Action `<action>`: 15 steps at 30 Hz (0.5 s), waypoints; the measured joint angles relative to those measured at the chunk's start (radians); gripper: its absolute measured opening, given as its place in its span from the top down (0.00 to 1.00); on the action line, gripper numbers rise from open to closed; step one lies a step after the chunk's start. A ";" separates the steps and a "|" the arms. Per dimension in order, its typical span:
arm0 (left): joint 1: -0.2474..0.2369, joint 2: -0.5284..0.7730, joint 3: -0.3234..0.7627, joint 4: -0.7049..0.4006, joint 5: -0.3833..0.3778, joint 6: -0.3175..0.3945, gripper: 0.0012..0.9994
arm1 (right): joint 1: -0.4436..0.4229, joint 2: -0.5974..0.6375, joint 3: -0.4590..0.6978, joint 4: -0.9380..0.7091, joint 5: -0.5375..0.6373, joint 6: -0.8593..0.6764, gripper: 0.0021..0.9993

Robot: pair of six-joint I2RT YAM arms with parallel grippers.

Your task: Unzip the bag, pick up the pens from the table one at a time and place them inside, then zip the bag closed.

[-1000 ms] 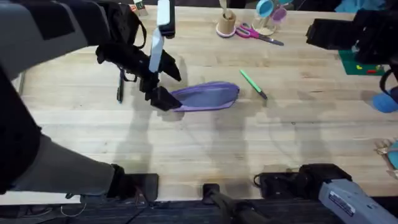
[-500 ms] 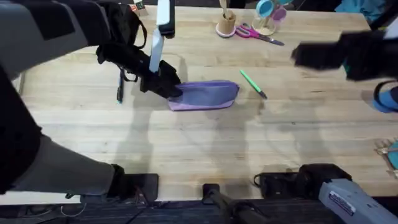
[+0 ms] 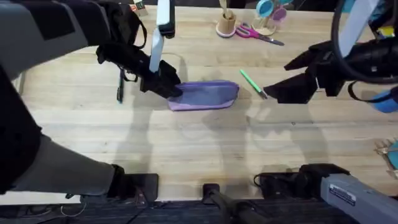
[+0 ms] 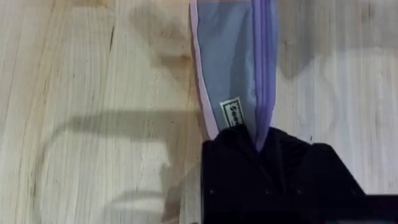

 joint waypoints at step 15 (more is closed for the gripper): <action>0.000 0.000 0.000 0.000 0.000 0.000 0.96 | -0.100 0.031 0.047 0.145 0.097 -0.324 0.00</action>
